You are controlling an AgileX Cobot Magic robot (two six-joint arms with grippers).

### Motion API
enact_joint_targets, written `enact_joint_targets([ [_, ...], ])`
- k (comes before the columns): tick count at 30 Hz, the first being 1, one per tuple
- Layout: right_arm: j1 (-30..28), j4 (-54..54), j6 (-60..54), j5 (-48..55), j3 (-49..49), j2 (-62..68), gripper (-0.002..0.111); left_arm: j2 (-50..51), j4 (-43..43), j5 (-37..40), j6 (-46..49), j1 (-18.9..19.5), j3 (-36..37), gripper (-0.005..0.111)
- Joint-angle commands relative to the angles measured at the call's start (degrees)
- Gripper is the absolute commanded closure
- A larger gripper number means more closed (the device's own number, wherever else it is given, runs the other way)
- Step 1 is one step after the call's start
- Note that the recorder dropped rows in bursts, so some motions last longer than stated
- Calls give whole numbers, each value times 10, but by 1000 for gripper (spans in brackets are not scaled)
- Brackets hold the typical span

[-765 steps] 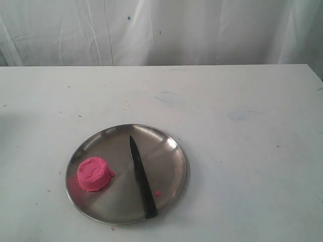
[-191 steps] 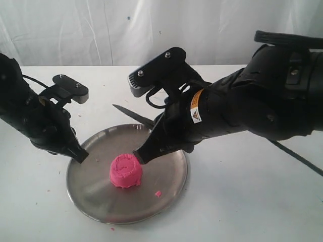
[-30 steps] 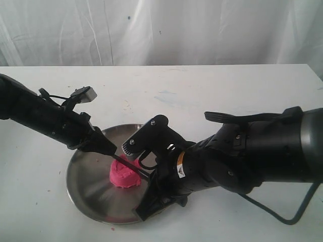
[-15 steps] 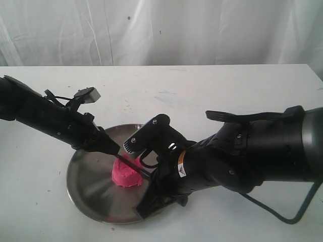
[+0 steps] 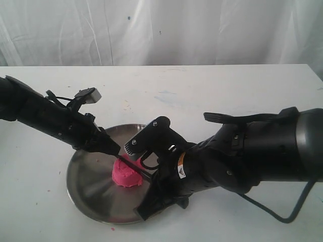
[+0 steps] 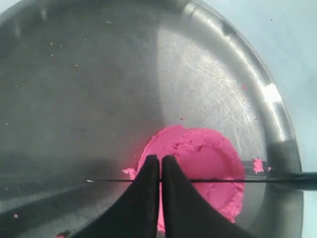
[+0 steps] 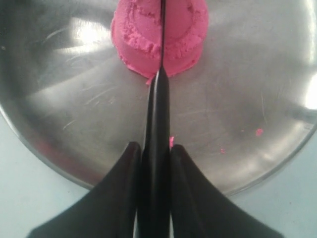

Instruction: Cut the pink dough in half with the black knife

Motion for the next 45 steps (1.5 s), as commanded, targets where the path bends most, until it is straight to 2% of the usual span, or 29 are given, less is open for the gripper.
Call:
enact_joint_targets([
  [1,-2,-4,-6,-9,2,10,108,-1,1,12,-3,-7,2,98],
  [45,-2,-4,-6,-18,1,4,108,-2,10,13,-3,-7,2,98],
])
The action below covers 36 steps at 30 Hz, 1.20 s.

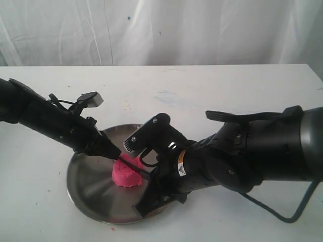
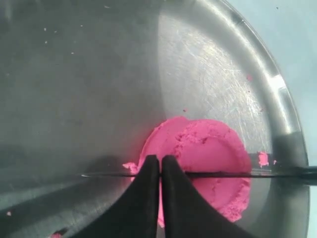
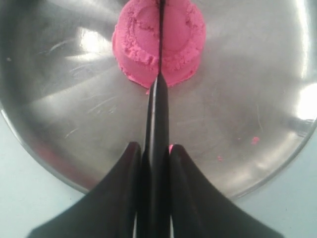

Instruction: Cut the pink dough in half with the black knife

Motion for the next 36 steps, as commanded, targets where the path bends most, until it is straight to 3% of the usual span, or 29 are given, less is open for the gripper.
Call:
enact_joint_targets([
  [1,-2,-4,-6,-9,1,16,108,-11,3,14,-3,-5,2,98],
  [36,-2,-4,-6,-13,1,-8,108,0,25,2,-5,-5,2,98],
])
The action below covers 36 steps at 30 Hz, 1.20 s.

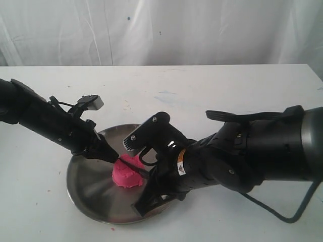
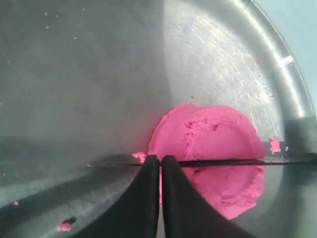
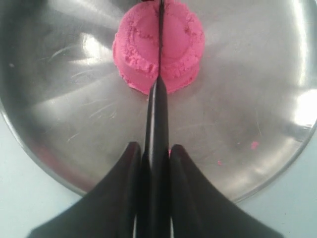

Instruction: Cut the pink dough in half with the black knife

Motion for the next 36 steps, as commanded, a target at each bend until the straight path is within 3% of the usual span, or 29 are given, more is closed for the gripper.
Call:
enact_joint_targets([
  [1,-2,-4,-6,-6,1,-5,108,-1,-3,8,-5,-4,2,98],
  [18,-2,-4,-6,-17,1,50,108,-5,-3,10,-5,-4,2,98],
  [36,-2,-4,-6,-21,1,17,108,-4,0,7,-5,-4,2,98],
])
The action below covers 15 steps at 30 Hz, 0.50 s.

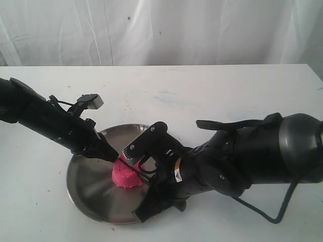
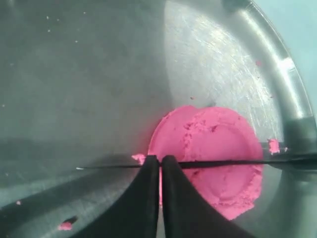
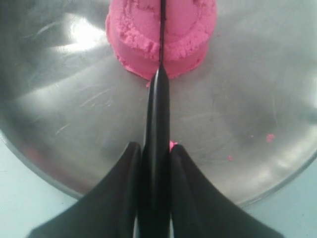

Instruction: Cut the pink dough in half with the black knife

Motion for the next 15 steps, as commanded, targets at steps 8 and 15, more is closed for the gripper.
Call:
enact_joint_targets([
  [8,-2,-3,-6,-10,1,-28,108,12,-3,6,-3,-4,2,98],
  [15,-2,-3,-6,-10,1,-28,108,6,-3,6,-2,-4,2,98],
])
